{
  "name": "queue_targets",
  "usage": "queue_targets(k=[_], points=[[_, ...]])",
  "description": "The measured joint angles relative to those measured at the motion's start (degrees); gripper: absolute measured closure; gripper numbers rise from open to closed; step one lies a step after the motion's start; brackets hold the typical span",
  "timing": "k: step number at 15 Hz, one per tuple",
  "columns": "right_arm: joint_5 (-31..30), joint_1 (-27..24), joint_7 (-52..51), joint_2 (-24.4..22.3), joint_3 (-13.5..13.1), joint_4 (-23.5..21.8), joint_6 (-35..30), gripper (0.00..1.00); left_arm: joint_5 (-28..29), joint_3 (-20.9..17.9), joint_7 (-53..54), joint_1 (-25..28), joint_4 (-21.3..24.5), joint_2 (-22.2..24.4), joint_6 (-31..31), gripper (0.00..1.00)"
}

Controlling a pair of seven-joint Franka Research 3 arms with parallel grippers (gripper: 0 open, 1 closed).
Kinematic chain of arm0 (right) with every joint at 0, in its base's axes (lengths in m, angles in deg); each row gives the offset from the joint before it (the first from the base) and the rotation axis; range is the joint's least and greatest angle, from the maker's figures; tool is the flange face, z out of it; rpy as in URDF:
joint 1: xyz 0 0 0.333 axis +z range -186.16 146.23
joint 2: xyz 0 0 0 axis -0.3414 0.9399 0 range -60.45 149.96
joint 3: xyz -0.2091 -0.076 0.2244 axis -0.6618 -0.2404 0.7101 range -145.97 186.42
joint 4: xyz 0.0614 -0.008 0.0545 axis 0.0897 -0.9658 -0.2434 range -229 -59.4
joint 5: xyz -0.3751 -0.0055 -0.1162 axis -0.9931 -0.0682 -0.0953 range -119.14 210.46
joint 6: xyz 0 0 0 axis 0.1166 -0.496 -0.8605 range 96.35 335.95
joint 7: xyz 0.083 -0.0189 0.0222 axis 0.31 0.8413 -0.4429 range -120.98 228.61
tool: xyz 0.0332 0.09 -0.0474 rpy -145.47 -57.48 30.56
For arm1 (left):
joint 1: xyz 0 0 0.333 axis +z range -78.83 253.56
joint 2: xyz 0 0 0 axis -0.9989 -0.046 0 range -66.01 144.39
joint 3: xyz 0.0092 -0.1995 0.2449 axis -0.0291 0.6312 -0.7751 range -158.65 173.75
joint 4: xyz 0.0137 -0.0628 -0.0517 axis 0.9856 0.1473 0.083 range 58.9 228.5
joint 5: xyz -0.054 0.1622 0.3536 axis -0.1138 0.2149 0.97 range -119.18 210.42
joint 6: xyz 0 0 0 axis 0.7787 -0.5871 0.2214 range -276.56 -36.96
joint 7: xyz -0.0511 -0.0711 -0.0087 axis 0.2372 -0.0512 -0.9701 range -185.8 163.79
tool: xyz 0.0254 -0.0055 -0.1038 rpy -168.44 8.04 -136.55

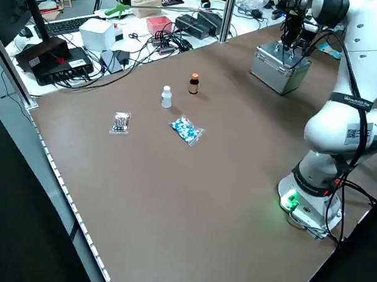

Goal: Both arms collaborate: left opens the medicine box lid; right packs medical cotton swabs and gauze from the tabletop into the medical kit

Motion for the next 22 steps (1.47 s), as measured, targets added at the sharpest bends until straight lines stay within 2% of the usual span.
queue_targets(k=[2,3,6,8,9,12,22], points=[[0.1,0.0,0.0,0.0,0.0,0.0,0.2,0.36,0.0,0.0,0.0,0.0,0.0,0.0,0.0,0.87],[0.1,0.0,0.0,0.0,-0.1,0.0,0.6,0.42,0.0,0.0,0.0,0.0,-0.1,0.0,0.0,0.87],[0.6,0.1,-0.1,0.0,-0.1,0.0,0.6,0.44,0.0,-0.1,-0.1,0.0,-0.4,0.0,0.4,0.87],[0.7,0.1,-0.1,0.0,-0.2,0.1,1.2,0.55,0.0,-0.1,-0.1,0.1,-1.3,0.0,1.8,0.87],[0.8,0.1,-0.1,0.0,-0.2,0.1,1.2,0.55,0.0,-0.2,-0.1,0.1,-1.9,0.0,2.9,0.87],[0.8,0.1,-0.1,0.0,-0.4,0.3,2.0,0.70,0.0,-0.2,-0.1,1.0,-3.9,0.6,7.4,0.87],[0.9,0.1,-0.6,0.1,-0.5,0.0,1.5,0.76,0.2,-0.2,4.2,4.8,-4.1,3.4,15.7,0.87]])
